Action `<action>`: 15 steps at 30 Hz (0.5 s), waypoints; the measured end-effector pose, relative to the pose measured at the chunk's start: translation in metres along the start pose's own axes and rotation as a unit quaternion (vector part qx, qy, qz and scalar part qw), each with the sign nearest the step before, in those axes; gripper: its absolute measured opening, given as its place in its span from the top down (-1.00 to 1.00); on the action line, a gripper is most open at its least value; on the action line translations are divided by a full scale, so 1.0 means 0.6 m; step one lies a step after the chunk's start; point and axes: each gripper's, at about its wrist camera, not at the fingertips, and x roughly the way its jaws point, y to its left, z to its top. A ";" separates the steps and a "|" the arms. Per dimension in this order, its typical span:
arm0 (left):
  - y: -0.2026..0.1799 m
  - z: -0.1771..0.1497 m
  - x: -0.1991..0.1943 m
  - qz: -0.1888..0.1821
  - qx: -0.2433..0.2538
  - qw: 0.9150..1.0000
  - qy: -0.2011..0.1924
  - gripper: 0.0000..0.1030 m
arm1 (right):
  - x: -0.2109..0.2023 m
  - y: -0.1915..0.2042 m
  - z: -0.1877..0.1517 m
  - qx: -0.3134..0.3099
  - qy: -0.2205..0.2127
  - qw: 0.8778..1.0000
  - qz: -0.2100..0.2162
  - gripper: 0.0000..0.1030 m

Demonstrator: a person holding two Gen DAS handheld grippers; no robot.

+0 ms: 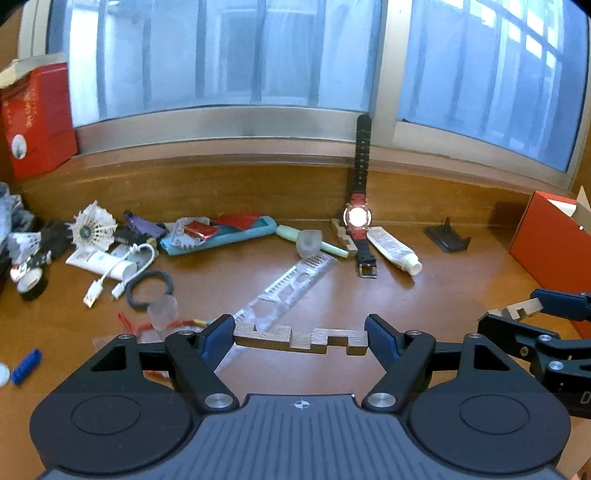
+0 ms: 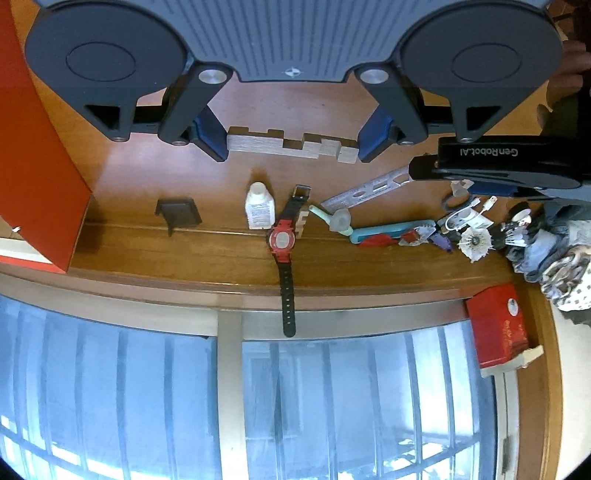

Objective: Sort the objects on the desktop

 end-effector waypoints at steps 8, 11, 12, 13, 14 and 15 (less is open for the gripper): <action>-0.061 -0.017 -0.028 0.040 -0.027 0.999 -0.010 -0.48 | -0.036 -0.066 -0.011 -0.015 -0.005 0.999 0.040 -0.52; -0.083 -0.021 -0.040 0.056 -0.034 0.998 -0.018 -0.48 | -0.047 -0.086 -0.016 -0.019 -0.008 0.998 0.055 -0.52; -0.088 -0.021 -0.043 0.059 -0.035 0.997 -0.019 -0.48 | -0.050 -0.092 -0.017 -0.016 -0.009 0.998 0.059 -0.52; -0.094 -0.021 -0.046 0.062 -0.035 0.997 -0.019 -0.48 | -0.053 -0.098 -0.018 -0.014 -0.010 0.998 0.063 -0.52; -0.098 -0.019 -0.049 0.063 -0.033 0.997 -0.018 -0.48 | -0.056 -0.102 -0.017 -0.011 -0.011 0.998 0.066 -0.52; -0.102 -0.017 -0.051 0.064 -0.029 0.997 -0.017 -0.48 | -0.059 -0.106 -0.016 -0.009 -0.012 0.998 0.068 -0.52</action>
